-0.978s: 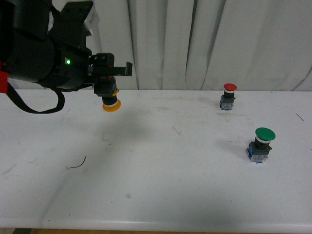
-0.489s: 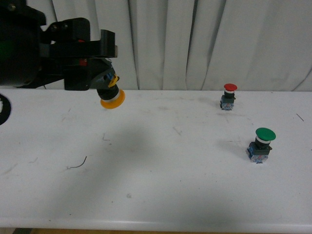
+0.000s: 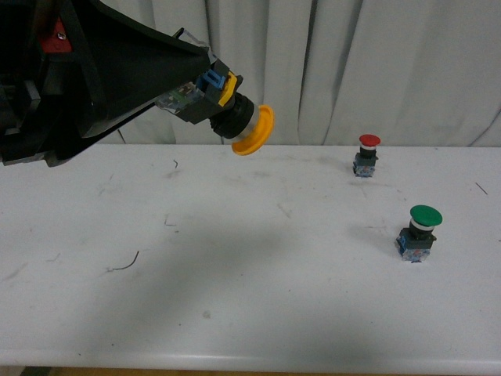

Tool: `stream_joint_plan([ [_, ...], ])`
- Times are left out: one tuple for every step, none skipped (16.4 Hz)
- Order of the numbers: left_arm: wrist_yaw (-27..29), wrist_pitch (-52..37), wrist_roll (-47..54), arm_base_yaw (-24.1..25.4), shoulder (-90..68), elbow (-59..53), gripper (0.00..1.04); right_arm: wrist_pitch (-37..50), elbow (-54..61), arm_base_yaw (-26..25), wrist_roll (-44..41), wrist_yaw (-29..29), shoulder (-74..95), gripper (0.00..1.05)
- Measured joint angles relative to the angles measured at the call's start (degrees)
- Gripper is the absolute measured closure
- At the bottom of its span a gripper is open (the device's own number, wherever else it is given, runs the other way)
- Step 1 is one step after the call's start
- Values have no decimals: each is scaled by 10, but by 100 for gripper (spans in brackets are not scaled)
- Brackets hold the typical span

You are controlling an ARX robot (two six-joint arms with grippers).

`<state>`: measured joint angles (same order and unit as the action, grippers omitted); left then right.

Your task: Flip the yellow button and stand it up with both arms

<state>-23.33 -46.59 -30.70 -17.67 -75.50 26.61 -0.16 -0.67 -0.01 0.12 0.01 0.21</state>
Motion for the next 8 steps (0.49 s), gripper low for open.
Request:
stream_joint_plan([
  [-10, -53, -40, 2, -17, -11, 70, 0, 0, 0, 0, 0, 0, 6],
  [-12, -108, -81, 2, -38, -20, 70, 0, 0, 0, 0, 0, 0, 6],
  [-12, -162, -119, 2, -65, -22, 70, 0, 0, 0, 0, 0, 0, 6],
  [-10, -203, -151, 3, -87, -22, 70, 0, 0, 0, 0, 0, 0, 6],
  [-7, -240, -182, 3, -108, -24, 70, 0, 0, 0, 0, 0, 0, 6],
  [-2, -265, -206, 1, -124, -25, 70, 0, 0, 0, 0, 0, 0, 6],
  [4, -269, -223, -3, -129, -28, 70, 0, 0, 0, 0, 0, 0, 6],
  [8, -269, -234, -7, -130, -33, 70, 0, 0, 0, 0, 0, 0, 6],
])
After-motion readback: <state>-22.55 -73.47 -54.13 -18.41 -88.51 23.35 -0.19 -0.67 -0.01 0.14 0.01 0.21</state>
